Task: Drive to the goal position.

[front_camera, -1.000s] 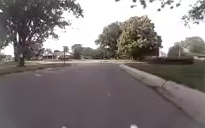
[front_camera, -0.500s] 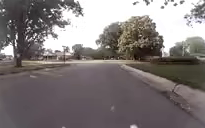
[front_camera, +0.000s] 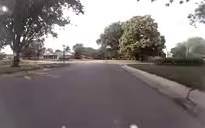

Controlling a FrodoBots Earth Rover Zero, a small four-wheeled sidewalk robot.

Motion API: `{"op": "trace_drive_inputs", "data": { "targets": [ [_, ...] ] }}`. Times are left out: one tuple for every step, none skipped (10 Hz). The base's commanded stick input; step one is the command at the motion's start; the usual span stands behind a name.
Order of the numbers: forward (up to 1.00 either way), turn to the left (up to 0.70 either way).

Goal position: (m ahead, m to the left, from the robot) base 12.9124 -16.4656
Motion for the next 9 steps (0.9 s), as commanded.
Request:
{"op": "trace_drive_inputs", "data": {
  "targets": [
    [1.0,-0.2],
    [1.0,-0.03],
    [1.0,0.0],
    [1.0,0.0],
    [1.0,0.0],
    [1.0,0.0],
    [1.0,0.0],
    [1.0,0.0],
    [1.0,0.0]
  ]
}}
